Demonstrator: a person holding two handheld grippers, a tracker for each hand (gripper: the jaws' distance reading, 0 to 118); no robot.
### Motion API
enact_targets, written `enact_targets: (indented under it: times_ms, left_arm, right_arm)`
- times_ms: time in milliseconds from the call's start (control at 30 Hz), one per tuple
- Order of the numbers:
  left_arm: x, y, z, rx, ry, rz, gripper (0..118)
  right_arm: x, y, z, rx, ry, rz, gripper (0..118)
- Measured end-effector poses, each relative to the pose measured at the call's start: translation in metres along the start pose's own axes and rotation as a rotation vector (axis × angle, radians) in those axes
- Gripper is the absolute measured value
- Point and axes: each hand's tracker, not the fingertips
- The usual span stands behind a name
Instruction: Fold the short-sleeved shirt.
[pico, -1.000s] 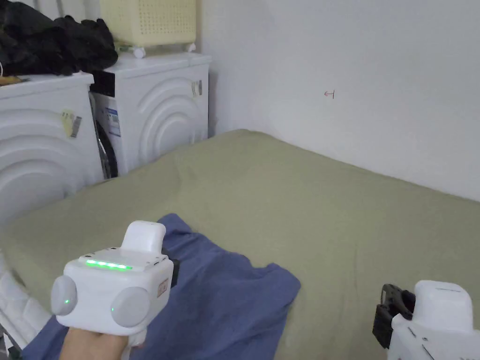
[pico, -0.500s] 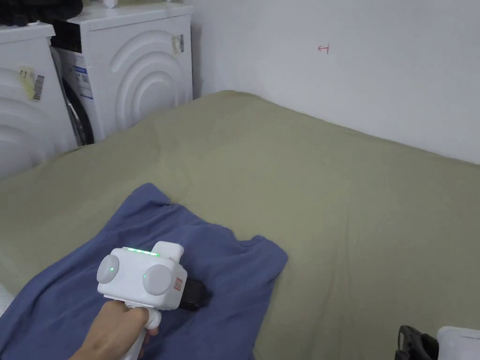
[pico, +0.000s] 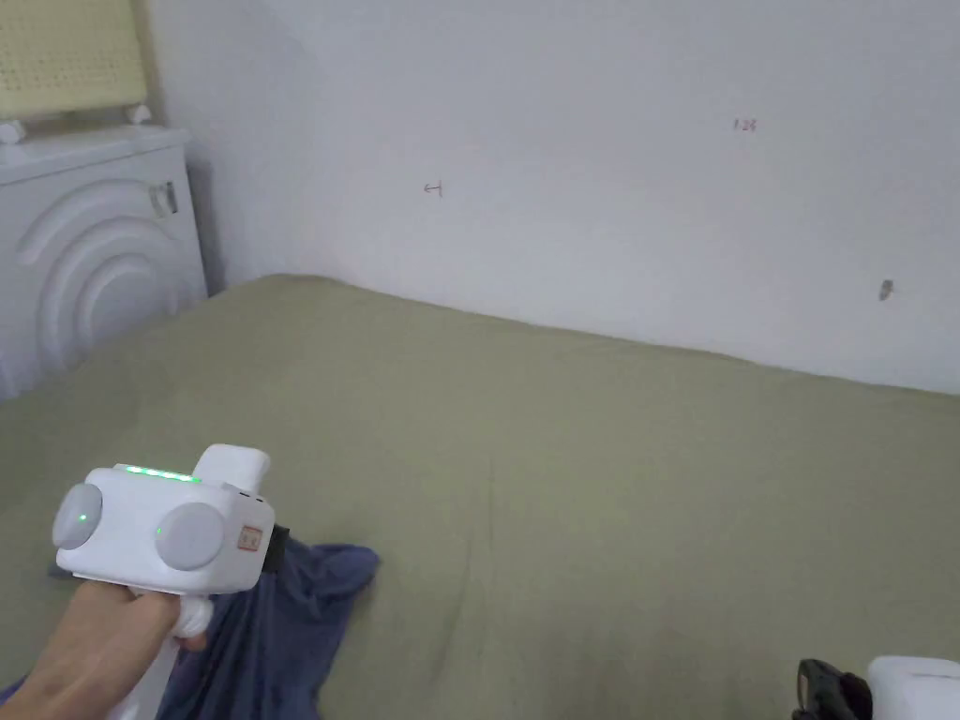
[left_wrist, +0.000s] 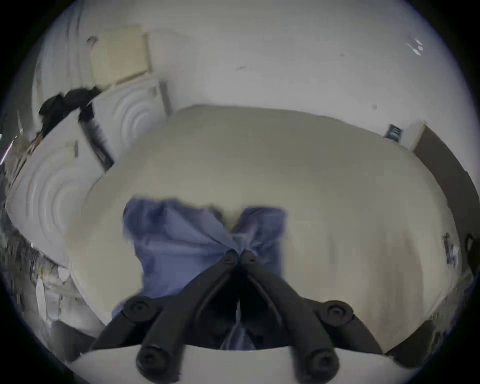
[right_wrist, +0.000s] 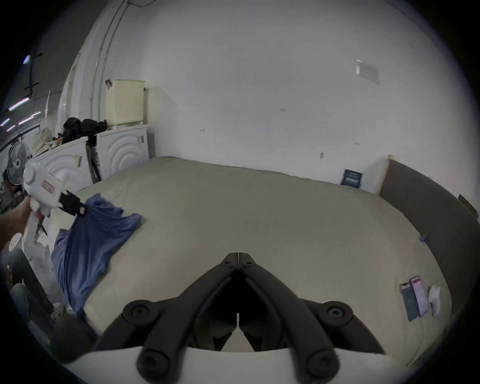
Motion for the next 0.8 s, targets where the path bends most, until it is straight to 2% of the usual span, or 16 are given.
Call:
enact_targets:
  times_ms: [300, 433, 567, 800]
  left_arm:
    - [0.202, 0.064, 0.042, 0.144, -0.347, -0.195, 0]
    - [0.291, 0.071, 0.046, 0.146, -0.495, -0.269, 0]
    - [0.358, 0.062, 0.018, 0.074, -0.597, -0.296, 0]
    - [0.424, 0.01, -0.088, -0.154, -0.525, -0.312, 0]
  right_arm:
    - [0.076, -0.012, 0.054, 0.019, -0.164, -0.053, 0]
    - [0.096, -0.019, 0.06, 0.013, -0.209, -0.073, 0]
    - [0.111, -0.028, 0.056, -0.003, -0.239, -0.095, 0]
    - [0.129, -0.047, 0.027, -0.074, -0.26, -0.147, 0]
